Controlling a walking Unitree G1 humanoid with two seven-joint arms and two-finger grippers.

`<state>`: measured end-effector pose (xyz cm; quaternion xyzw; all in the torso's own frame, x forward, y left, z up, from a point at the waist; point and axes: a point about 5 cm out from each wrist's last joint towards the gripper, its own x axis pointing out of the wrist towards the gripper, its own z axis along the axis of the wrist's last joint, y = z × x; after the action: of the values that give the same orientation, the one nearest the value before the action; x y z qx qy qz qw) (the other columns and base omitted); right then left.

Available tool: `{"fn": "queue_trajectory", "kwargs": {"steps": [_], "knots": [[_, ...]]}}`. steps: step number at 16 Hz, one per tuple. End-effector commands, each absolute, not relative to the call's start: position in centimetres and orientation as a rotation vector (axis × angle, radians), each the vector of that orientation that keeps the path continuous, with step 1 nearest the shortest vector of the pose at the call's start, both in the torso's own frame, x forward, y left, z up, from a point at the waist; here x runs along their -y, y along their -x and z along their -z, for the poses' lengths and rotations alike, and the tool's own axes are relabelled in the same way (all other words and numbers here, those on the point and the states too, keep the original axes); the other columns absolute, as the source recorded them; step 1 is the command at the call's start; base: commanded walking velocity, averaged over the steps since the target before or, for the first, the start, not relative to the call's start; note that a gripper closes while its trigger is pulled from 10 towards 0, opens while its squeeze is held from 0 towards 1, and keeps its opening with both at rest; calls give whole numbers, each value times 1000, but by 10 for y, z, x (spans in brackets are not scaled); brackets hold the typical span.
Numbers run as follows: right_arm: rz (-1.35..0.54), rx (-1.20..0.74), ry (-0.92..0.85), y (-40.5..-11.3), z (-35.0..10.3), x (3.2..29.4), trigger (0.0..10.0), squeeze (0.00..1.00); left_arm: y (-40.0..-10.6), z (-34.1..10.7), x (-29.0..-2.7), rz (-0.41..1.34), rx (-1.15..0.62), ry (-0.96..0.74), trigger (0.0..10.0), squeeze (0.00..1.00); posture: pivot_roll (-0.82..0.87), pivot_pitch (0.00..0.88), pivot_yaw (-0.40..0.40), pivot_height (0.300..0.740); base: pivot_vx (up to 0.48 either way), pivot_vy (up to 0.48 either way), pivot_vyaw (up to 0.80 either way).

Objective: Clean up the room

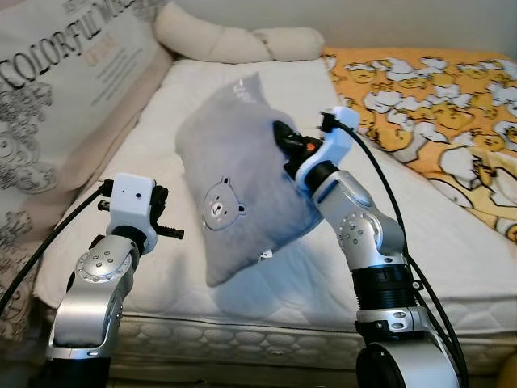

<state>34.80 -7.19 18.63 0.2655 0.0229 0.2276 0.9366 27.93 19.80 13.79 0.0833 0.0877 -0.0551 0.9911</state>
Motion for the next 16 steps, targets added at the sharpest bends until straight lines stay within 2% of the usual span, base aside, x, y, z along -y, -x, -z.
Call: {"fn": "queue_trajectory", "kwargs": {"steps": [1, 2, 3, 5, 6, 7, 8, 14, 16], "knots": [[-382, -55, -547, -346, -173, 91, 10000, 0, -285, -144, -196, 117, -141, -155, 10000, 463, -70, 0, 19, 740, 0, 0, 0], [-330, -113, -548, -340, -156, 100, 10000, 0, -288, -140, -196, 108, -146, -153, 10000, 902, -73, 0, 21, 740, 0, 0, 0], [-290, -185, -547, -334, -135, 108, 10000, 0, -290, -135, -195, 114, -152, -123, 10000, 1000, -82, 0, 26, 740, 0, 0, 0], [-186, -389, -465, -311, -73, 134, 10000, 0, -297, -127, -183, 172, -139, -1, 10000, 1000, -90, 0, 40, 740, 0, 0, 0], [-153, -413, -444, -305, -62, 142, 10000, 0, -301, -125, -179, 178, -138, 27, 10000, 1000, -93, 0, 45, 740, 0, 0, 0], [-140, -421, -444, -303, -58, 146, 10000, 0, -305, -122, -177, 210, -156, 49, 10000, 1000, -95, 0, 52, 740, 0, 0, 0], [-126, -424, -461, -301, -55, 155, 10000, 0, -314, -117, -169, 294, -189, 141, 10000, 1000, -103, 0, 56, 740, 0, 0, 0], [-90, -405, -426, -300, -53, 173, 10000, 0, -346, -90, -144, 373, -256, 578, 10000, 1000, -123, 35, 53, 740, 0, 0, 0], [-88, -416, -424, -291, -49, 173, 10000, 0, -344, -74, -130, 399, -315, 611, 10000, 1000, -143, 55, 58, 740, 0, 0, 0]]}}
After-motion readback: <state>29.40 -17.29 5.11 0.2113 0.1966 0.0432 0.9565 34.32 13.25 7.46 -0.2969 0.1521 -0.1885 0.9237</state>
